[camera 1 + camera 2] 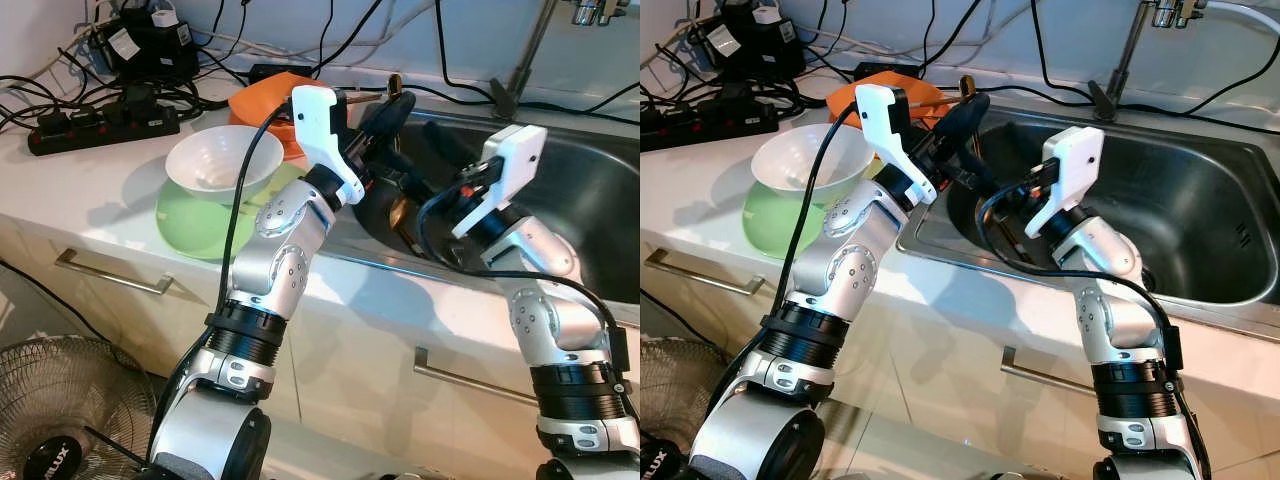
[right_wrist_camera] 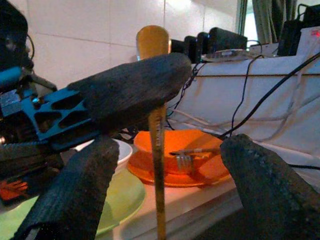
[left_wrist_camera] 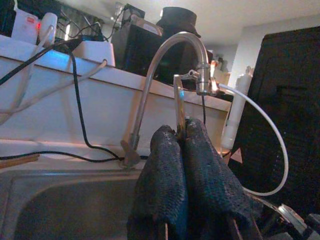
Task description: Kitchen organization
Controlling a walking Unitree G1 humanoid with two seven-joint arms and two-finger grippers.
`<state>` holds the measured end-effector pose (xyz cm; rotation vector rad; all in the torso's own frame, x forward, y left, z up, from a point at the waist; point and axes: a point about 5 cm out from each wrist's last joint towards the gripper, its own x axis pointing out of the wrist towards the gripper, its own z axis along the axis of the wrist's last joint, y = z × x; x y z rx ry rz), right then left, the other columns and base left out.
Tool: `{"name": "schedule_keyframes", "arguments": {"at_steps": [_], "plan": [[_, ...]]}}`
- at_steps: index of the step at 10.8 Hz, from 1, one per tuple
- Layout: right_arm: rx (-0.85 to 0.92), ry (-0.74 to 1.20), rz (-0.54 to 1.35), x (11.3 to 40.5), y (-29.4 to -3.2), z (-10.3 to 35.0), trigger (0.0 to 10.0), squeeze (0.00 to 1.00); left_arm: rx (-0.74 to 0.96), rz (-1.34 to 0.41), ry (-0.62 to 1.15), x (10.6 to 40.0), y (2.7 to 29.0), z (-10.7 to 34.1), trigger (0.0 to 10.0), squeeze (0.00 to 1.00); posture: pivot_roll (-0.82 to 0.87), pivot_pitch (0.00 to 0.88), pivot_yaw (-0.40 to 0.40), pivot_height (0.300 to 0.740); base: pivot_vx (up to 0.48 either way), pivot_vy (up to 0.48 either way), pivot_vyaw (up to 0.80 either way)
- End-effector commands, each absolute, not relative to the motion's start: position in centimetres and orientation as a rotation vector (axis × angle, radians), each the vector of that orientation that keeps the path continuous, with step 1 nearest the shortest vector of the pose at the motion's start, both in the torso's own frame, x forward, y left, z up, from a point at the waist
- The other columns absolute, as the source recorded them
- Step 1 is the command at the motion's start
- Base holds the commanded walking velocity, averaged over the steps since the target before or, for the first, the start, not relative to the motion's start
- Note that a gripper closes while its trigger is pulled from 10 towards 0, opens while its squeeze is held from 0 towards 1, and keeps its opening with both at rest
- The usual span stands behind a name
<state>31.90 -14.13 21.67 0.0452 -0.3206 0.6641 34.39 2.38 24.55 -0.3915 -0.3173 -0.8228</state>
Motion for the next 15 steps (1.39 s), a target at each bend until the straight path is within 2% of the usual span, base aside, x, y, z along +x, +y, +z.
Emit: {"name": "schedule_keyframes", "arguments": {"at_steps": [1, 13, 15], "plan": [[0.036, -0.291, 0.693, 31.7, -13.9, 21.1, 10.0, 0.00, -0.370, -0.846, -0.326, 34.3, 2.0, 25.0, 10.0, 0.00, 0.01, 0.004, 0.035, 0.740, 0.000, 0.000, 0.00], [-0.002, -0.264, 0.728, 31.5, -13.6, 20.5, 10.0, 0.00, -0.369, -0.848, -0.329, 34.3, 2.0, 25.1, 10.0, 0.00, 0.01, 0.006, 0.035, 0.740, 0.000, 0.000, 0.00], [-0.044, -0.220, 0.596, 33.2, -13.1, 19.7, 10.0, 0.00, -0.345, -0.888, -0.317, 33.9, 1.4, 25.0, 10.0, 0.00, 0.02, 0.014, 0.034, 0.740, 0.000, 0.000, 0.00]]}}
